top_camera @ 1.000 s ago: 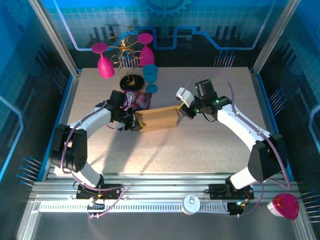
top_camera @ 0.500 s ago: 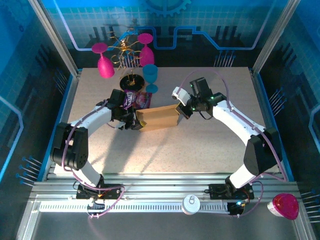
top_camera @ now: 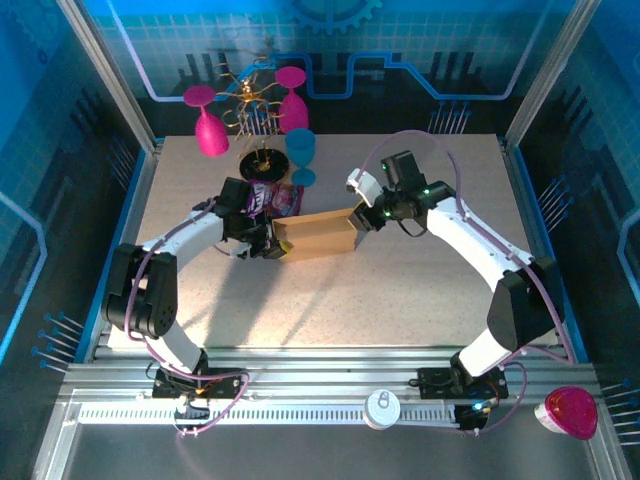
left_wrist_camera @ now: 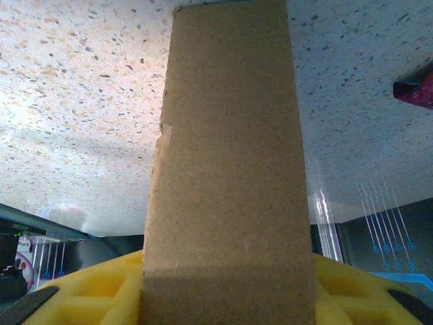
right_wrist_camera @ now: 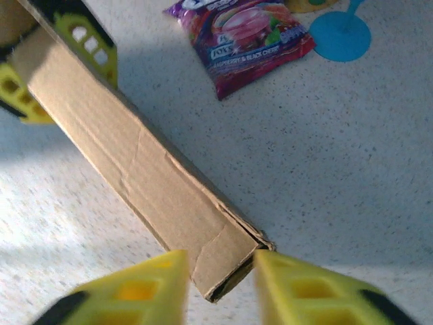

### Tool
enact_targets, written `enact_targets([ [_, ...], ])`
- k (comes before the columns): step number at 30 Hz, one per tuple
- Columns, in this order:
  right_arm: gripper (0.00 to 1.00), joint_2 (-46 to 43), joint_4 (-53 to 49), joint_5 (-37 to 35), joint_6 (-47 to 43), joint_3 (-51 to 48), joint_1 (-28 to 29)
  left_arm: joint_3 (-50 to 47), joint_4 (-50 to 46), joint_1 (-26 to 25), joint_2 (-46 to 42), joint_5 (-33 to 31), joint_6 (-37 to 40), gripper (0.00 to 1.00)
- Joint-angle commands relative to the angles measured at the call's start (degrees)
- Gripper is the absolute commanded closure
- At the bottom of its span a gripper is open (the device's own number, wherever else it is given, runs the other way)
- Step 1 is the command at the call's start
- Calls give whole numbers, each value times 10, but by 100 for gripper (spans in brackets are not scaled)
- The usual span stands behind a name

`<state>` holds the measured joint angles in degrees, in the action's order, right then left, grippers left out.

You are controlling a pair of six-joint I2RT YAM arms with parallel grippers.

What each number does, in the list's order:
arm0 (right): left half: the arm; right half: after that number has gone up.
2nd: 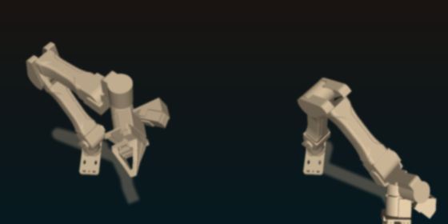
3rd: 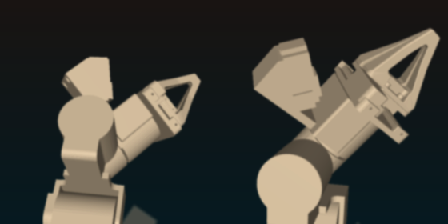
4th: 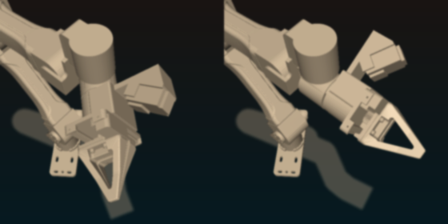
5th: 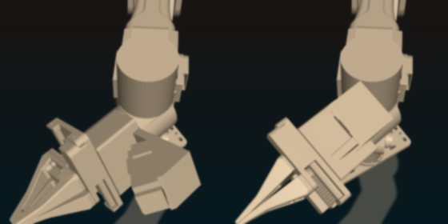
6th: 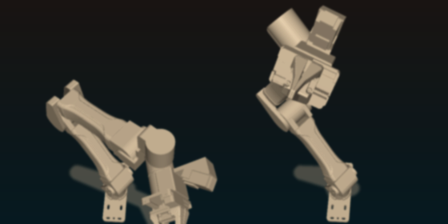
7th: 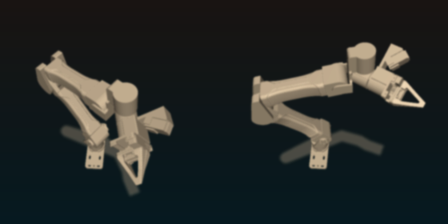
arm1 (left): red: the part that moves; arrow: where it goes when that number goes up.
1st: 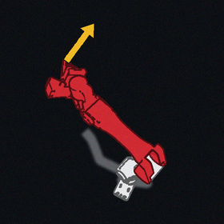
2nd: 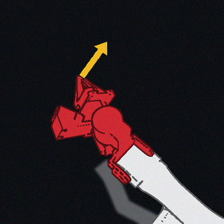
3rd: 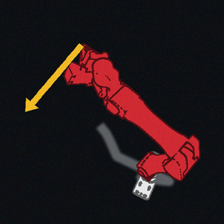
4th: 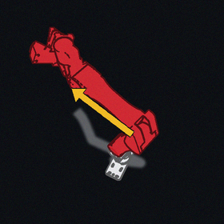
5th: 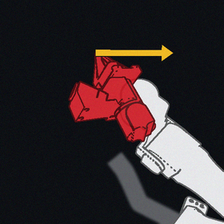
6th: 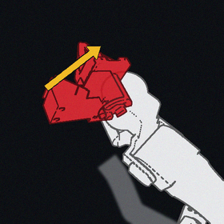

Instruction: Fold the paper box

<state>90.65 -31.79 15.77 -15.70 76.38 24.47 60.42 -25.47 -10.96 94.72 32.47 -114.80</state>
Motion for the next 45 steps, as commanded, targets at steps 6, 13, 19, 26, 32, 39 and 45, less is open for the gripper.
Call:
enact_targets([
  [6, 51, 11, -83, 137, 130, 52, -70, 15, -88, 17, 20, -53, -56, 81],
  [13, 57, 85, -173, 154, 125, 123, -66, 42, -132, 23, 33, -55, -41, 81],
  [19, 57, 107, -175, 118, 117, 157, -64, 61, -163, 34, 50, -48, -16, 81],
  [26, 55, 117, -158, 77, 98, 179, -56, 72, -173, 41, 61, -47, 0, 81],
  [32, 55, 162, -172, 88, 62, 215, -44, 73, -176, 45, 69, -44, 10, 81],
  [39, 60, 181, -170, 79, 61, 231, -28, 80, -170, 48, 78, -37, 20, 81],
  [45, 68, 176, -167, 71, 66, 235, -23, 80, -167, 51, 80, -35, 23, 81],
])
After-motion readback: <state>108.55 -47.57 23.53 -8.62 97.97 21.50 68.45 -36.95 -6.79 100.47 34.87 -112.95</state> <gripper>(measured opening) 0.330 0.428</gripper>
